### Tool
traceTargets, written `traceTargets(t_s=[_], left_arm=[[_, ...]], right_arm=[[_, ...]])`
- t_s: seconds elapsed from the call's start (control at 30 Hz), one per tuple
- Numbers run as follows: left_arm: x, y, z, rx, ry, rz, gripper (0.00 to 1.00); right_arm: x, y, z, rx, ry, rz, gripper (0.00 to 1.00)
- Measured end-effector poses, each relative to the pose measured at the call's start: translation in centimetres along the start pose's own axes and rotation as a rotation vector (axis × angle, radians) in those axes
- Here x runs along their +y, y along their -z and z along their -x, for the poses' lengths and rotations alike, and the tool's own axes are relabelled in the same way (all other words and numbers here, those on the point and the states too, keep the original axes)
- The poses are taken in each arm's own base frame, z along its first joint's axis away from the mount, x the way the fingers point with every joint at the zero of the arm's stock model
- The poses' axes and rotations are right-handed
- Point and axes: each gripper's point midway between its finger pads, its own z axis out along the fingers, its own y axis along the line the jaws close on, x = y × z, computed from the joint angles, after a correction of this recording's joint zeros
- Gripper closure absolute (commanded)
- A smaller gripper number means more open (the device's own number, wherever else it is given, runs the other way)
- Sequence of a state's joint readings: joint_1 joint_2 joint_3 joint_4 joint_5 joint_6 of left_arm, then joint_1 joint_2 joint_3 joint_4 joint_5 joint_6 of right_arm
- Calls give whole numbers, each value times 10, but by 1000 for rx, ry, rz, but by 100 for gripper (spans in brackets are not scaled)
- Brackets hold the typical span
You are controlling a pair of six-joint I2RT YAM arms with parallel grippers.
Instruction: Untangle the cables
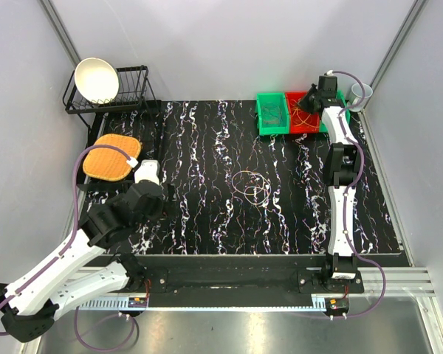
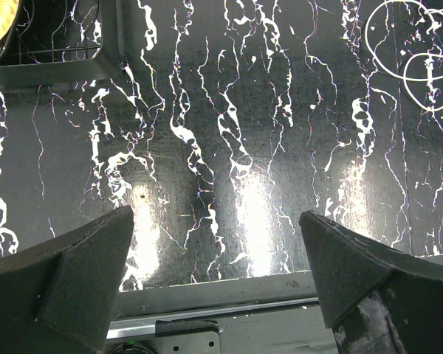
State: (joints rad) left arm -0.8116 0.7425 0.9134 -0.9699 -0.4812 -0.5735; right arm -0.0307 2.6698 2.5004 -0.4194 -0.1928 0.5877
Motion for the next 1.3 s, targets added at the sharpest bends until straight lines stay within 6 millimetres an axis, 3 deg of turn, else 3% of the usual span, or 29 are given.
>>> traceTargets(t_s=[0.37,0.6,0.7,0.87,0.97,1.07,1.1,1.2,1.23,1.3], left_arm=[[0,0,0,0,0,1,1],[0,0,0,-1,0,1,1],[0,0,0,-1,0,1,1],[0,0,0,-1,1,0,1],[0,0,0,-1,0,1,1],[0,0,0,-1,0,0,1],[0,0,0,-1,1,0,1],[0,0,0,-2,0,0,1],[0,0,0,-2,1,0,1],[0,0,0,-2,1,0,1]], right_arm=[[31,-2,25,-86,-26,125,100],[38,-8,26,-103,-17,182,100],[32,-13,21,-100,-14,185,100],[-1,-27,-9,-34,-31,133,100],[-13,-28,-17,-8,-27,109,97],[-15,-25,-12,-14,-9,104,87],[-13,-23,-10,-17,-3,104,75],[-7,-12,-2,-22,13,101,54],[-2,-7,3,-25,25,102,44],[4,1,10,-33,37,105,34]])
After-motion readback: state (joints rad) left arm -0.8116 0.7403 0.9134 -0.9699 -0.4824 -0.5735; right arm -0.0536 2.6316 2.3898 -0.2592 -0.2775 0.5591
